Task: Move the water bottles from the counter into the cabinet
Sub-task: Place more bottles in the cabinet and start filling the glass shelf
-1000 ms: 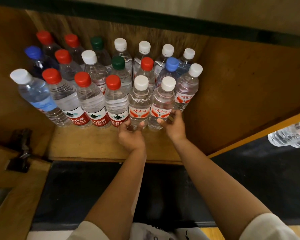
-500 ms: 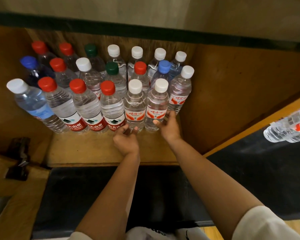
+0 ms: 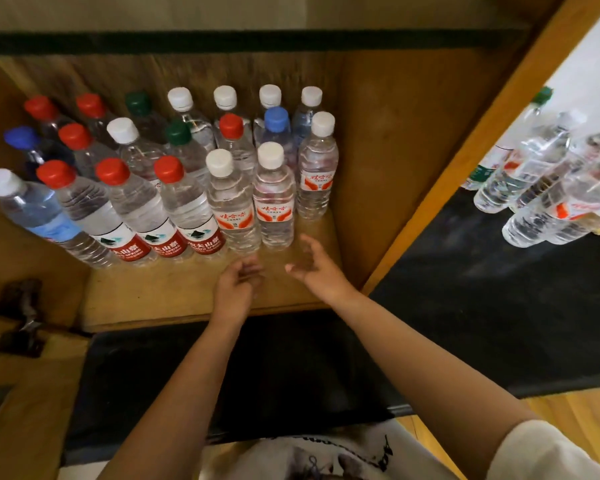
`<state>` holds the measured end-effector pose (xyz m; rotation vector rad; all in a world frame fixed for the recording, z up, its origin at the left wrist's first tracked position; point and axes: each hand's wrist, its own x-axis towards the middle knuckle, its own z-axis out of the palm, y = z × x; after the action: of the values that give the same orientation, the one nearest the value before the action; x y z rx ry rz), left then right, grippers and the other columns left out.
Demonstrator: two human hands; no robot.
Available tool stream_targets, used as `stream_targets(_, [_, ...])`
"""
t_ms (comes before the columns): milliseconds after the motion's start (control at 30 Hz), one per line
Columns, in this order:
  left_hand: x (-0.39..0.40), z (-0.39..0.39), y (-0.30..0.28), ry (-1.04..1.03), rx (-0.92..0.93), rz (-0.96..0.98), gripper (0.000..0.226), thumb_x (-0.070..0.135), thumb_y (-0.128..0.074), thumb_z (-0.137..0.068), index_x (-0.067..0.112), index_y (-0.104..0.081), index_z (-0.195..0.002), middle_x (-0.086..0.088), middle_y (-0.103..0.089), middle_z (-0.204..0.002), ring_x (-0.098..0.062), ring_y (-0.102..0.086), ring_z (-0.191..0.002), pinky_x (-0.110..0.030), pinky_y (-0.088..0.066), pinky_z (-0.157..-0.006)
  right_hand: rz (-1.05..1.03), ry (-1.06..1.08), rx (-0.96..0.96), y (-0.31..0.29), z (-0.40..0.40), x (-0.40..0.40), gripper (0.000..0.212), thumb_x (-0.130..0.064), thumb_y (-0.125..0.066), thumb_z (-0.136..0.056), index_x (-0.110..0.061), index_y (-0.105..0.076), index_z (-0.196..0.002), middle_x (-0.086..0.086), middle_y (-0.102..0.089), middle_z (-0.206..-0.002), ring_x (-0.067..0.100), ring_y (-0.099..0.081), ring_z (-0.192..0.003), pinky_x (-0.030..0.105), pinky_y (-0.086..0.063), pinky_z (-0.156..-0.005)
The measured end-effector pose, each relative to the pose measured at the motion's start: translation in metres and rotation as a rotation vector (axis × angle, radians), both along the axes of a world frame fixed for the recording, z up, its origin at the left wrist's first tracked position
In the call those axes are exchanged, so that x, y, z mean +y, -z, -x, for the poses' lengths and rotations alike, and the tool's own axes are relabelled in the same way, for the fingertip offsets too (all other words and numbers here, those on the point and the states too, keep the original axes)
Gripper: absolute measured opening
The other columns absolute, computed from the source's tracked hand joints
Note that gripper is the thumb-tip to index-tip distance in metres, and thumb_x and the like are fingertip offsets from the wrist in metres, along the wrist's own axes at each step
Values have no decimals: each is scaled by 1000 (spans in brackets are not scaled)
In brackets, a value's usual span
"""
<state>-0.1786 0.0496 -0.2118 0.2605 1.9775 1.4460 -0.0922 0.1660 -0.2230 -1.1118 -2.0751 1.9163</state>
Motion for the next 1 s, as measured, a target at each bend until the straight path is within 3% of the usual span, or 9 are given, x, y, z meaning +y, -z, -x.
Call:
stream_targets(100, [0,-22,-5,236,-18,39,28,-1,-49,-90,16,-60,-109,3,-61,-93,-8,-58,-81,-23,-48,-68,-24,-187,-46,0,-46,1,46,-18,-60,-89,-21,-45,-132,-1,-48,-132,16,-45,-125,30,-38,-105])
stream_targets(233, [20,-64,-10,567,-15,150,26,6,-51,-92,29,-62,-94,6,-65,-84,-7,-57,-68,-19,-45,-62,-11,-233,-23,-3,-117,21,32,-6,-59,-89,-12,-55,-120,13,-60,-116,14,-57,-106,26,-45,-96])
stream_targets(467, [100,-155,-3,917,-19,191,20,15,-52,-92,32,-61,-98,11,-66,-86,0,-60,-72,-12,-47,-62,-72,38,-140,-4,-238,99,27,-8,-58,-90,-19,-56,-114,9,-65,-109,15,-61,-101,32,-47,-96])
stream_targets(533, [133,-182,-1,944,-29,156,19,13,-53,-92,26,-62,-102,10,-65,-86,0,-59,-69,-9,-45,-59,-67,168,-143,-5,-268,125,25,-5,-58,-89,-19,-56,-109,13,-66,-107,14,-60,-94,30,-48,-91])
stream_targets(633, [185,-217,2,945,-37,76,21,11,-55,-90,30,-61,-97,7,-64,-88,-2,-60,-73,-9,-45,-60,-92,343,-147,-13,-306,167,22,-2,-57,-89,-14,-58,-108,19,-66,-107,11,-59,-82,12,-46,-69])
stream_targets(667, [204,-226,2,939,-21,57,22,12,-55,-90,30,-61,-100,9,-64,-90,-2,-60,-76,-10,-45,-61,-106,397,-146,-16,-317,182,22,-3,-56,-89,-13,-58,-108,19,-66,-106,14,-59,-82,14,-46,-68])
stream_targets(733, [242,-241,0,888,25,6,30,13,-58,-88,22,-57,-117,9,-61,-97,-1,-58,-82,-14,-47,-68,-142,494,-150,-24,-332,211,20,-4,-55,-90,-14,-58,-108,18,-65,-105,21,-59,-89,26,-47,-73])
stream_targets(833, [295,-254,-12,739,115,-101,56,13,-65,-84,16,-40,-134,0,-50,-119,-7,-53,-98,-28,-46,-89,-224,652,-101,-39,-342,255,30,-5,-55,-90,-10,-52,-119,18,-60,-114,29,-59,-99,30,-48,-76])
stream_targets(1000, [367,-261,-36,613,258,-238,75,24,-68,-82,17,-25,-143,-7,-28,-144,-17,-31,-133,-33,-29,-111,-415,817,-33,-62,-338,321,62,-13,-68,-82,-8,-35,-134,9,-47,-130,23,-49,-118,38,-44,-100])
